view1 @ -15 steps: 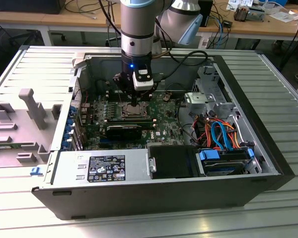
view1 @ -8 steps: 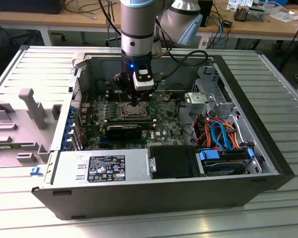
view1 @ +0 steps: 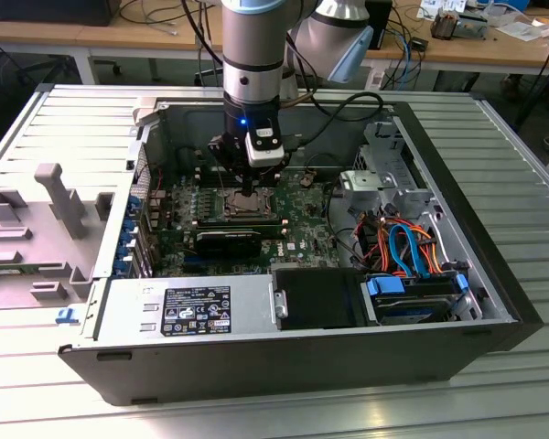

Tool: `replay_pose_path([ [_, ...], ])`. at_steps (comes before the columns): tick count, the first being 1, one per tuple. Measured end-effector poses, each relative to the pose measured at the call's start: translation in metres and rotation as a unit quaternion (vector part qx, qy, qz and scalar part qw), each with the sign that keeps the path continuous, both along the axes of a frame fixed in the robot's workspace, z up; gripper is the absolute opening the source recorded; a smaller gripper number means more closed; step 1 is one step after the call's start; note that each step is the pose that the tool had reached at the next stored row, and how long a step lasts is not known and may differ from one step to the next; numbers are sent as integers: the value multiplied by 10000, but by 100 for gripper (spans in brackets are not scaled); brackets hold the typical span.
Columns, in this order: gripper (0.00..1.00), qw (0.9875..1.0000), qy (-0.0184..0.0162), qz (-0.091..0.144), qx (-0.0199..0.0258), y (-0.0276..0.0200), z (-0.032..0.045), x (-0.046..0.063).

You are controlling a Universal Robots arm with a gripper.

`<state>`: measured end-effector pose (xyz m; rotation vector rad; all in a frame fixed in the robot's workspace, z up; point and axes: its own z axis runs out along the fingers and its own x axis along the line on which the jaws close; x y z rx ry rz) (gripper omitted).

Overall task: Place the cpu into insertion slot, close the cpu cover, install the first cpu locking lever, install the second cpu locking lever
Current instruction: 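Install the first cpu locking lever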

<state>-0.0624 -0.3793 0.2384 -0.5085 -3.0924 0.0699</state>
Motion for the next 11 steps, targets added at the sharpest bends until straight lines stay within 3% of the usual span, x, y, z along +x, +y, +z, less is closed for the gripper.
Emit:
replay_pose_path([
  [11,11,9999,0,128,0,0,0,0],
])
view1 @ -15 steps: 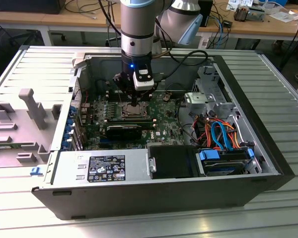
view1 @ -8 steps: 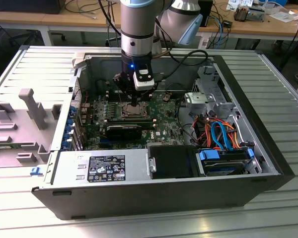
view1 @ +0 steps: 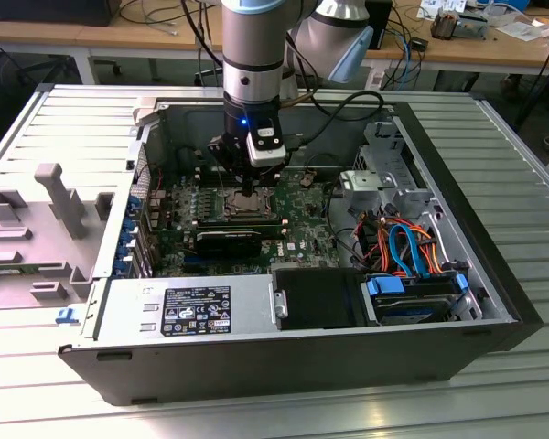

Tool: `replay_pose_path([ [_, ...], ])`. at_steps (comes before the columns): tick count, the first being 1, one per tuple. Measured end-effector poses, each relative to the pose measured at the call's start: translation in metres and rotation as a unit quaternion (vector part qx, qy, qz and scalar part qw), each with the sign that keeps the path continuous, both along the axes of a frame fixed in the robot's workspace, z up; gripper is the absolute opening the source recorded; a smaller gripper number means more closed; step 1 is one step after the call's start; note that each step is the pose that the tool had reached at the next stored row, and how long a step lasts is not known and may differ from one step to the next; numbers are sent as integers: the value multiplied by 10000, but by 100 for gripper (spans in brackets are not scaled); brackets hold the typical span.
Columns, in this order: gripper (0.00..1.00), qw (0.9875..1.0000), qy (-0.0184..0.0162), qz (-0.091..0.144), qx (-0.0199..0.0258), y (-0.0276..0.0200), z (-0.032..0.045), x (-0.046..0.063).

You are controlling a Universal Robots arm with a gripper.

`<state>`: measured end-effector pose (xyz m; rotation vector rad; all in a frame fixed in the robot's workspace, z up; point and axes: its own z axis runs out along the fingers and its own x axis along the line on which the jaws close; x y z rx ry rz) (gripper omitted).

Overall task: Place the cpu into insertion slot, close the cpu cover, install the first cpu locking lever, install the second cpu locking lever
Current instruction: 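Install the first cpu locking lever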

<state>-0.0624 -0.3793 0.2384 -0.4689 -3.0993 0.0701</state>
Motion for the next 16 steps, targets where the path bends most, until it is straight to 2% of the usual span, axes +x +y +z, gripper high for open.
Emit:
replay_pose_path([
  [16,11,9996,0,293,0,0,0,0],
])
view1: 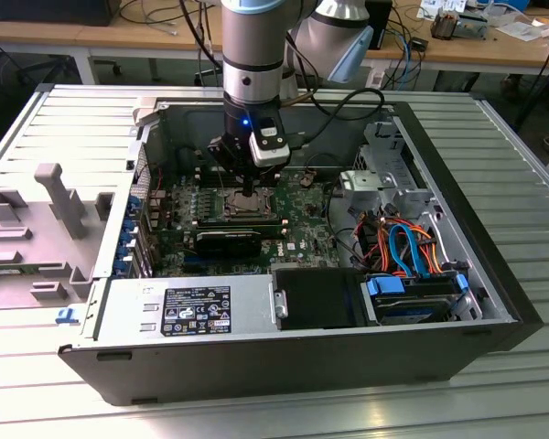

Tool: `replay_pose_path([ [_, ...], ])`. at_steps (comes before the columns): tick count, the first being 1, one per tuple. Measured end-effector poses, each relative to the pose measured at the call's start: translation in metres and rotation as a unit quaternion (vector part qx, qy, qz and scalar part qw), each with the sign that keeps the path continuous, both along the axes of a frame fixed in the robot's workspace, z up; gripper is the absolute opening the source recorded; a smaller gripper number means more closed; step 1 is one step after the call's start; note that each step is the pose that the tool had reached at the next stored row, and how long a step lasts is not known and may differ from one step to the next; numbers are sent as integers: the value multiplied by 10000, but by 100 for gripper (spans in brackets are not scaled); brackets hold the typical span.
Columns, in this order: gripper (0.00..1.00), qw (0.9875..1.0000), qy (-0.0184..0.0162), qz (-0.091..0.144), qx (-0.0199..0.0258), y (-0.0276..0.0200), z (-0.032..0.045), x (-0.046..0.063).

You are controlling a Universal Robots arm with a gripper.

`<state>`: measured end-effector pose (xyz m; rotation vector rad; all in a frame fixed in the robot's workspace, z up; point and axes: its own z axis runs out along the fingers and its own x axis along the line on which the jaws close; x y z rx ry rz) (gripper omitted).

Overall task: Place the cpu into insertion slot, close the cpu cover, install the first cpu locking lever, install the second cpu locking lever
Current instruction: 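Install the first cpu locking lever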

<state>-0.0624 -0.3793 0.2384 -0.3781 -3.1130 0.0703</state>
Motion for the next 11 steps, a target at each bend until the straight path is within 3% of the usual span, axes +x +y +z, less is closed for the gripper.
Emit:
replay_pose_path([
  [11,11,9999,0,172,0,0,0,0],
])
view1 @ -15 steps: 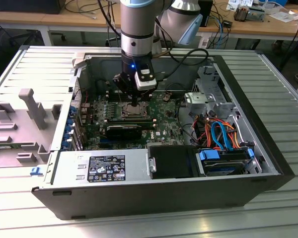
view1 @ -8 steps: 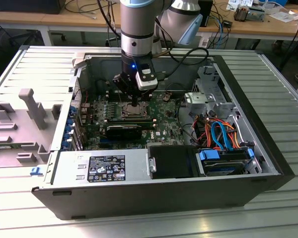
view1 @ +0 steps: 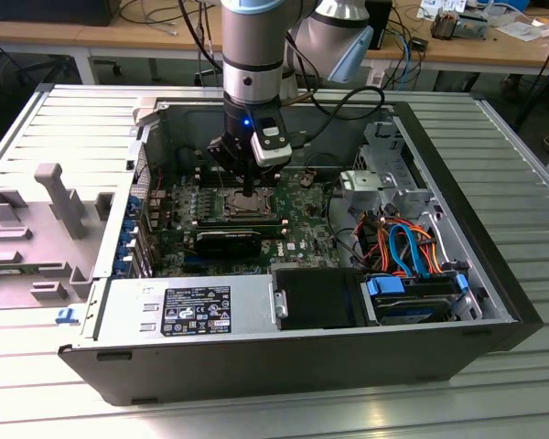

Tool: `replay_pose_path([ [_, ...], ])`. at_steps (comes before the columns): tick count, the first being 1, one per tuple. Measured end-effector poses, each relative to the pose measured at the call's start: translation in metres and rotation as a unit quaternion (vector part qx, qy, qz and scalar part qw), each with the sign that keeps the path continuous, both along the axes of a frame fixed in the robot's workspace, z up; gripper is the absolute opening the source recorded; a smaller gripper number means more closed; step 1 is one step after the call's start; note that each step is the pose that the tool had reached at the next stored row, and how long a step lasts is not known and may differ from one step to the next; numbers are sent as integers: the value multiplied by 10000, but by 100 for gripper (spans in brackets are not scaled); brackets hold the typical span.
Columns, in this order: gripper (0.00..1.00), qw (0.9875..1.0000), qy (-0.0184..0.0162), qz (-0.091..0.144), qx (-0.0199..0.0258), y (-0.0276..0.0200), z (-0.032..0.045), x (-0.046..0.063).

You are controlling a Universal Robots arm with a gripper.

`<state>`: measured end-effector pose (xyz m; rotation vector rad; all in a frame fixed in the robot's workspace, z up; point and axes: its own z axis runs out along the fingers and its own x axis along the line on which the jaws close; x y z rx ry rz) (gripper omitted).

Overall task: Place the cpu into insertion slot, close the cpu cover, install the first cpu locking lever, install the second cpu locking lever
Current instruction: 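Install the first cpu locking lever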

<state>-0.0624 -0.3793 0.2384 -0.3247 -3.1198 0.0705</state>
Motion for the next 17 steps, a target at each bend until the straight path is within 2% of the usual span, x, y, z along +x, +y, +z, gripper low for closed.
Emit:
replay_pose_path([
  [17,11,9997,0,244,0,0,0,0],
])
